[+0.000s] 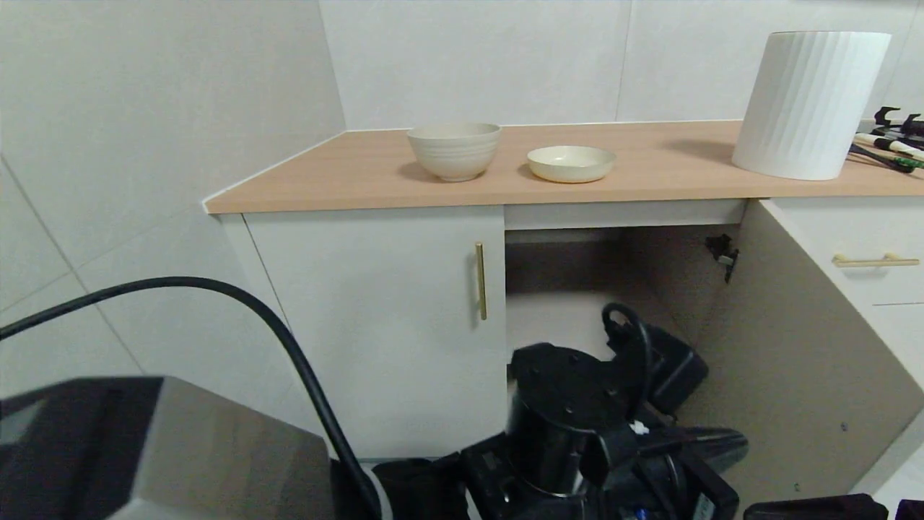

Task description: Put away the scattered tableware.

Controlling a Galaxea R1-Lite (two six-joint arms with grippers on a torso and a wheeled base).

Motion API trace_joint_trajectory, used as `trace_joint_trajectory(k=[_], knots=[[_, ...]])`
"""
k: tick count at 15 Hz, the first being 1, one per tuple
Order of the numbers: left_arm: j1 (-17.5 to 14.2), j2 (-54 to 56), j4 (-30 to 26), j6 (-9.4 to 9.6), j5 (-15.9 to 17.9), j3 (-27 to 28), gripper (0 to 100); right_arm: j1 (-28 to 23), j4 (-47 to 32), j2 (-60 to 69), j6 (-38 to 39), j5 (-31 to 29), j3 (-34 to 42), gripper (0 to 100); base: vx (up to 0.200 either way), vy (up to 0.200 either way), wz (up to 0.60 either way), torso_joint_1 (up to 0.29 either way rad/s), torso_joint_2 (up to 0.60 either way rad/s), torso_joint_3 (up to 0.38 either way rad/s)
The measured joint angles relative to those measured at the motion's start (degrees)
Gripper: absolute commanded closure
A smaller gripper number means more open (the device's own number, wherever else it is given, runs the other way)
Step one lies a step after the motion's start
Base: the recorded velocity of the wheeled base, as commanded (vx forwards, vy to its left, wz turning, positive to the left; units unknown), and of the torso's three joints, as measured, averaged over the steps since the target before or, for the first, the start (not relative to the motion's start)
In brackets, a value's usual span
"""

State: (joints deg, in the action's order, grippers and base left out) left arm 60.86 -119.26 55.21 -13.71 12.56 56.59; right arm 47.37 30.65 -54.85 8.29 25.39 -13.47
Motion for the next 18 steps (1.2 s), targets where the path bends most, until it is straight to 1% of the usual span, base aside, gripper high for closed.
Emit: trace_joint_trajectory(k=[2,5,7,8,10,12,14,16,18], knots=[[-5.4,2.3,-0.4,-0.6,-0.9,-1.1,100,-0.6,0.0,-0.4,0.6,-1.4,-0.9,0,0.0,0.0,0.0,0.0,0.0,0.0],[-14.0,6.0,-0.6,-0.82,-2.0,-5.2,100,-3.0,0.2,-3.1,3.9,-3.4,-4.1,0,0.0,0.0,0.0,0.0,0.0,0.0],[-19.8,9.5,-0.7,-0.76,-3.7,-9.0,100,-5.8,0.1,-6.8,4.2,-5.1,-8.0,0,0.0,0.0,0.0,0.0,0.0,0.0],[-22.1,11.2,-0.9,-0.67,-4.1,-10.7,100,-7.7,0.1,-9.1,4.2,-6.4,-10.5,0,0.0,0.0,0.0,0.0,0.0,0.0],[-26.1,15.9,-2.9,-0.27,-4.3,-13.5,100,-11.3,0.0,-15.3,4.1,-11.5,-16.3,0,0.0,0.0,0.0,0.0,0.0,0.0],[-30.1,21.1,-8.1,0.85,-4.4,-15.1,100,-13.9,-0.1,-22.6,4.0,-18.4,-24.1,0,0.0,0.0,0.0,0.0,0.0,0.0],[-32.8,25.9,-13.4,1.95,-4.4,-15.6,100,-15.2,-1.7,-28.4,3.9,-21.8,-31.7,0,0.0,0.0,0.0,0.0,0.0,0.0],[-34.9,30.7,-18.9,2.5,-4.3,-15.7,100,-15.7,-10.0,-32.0,4.0,-23.0,-39.1,0,0.0,0.0,0.0,0.0,0.0,0.0],[-35.7,33.8,-21.9,2.63,-4.3,-14.9,100,-15.7,-12.8,-32.5,4.2,-23.3,-41.7,0,0.0,0.0,0.0,0.0,0.0,0.0]])
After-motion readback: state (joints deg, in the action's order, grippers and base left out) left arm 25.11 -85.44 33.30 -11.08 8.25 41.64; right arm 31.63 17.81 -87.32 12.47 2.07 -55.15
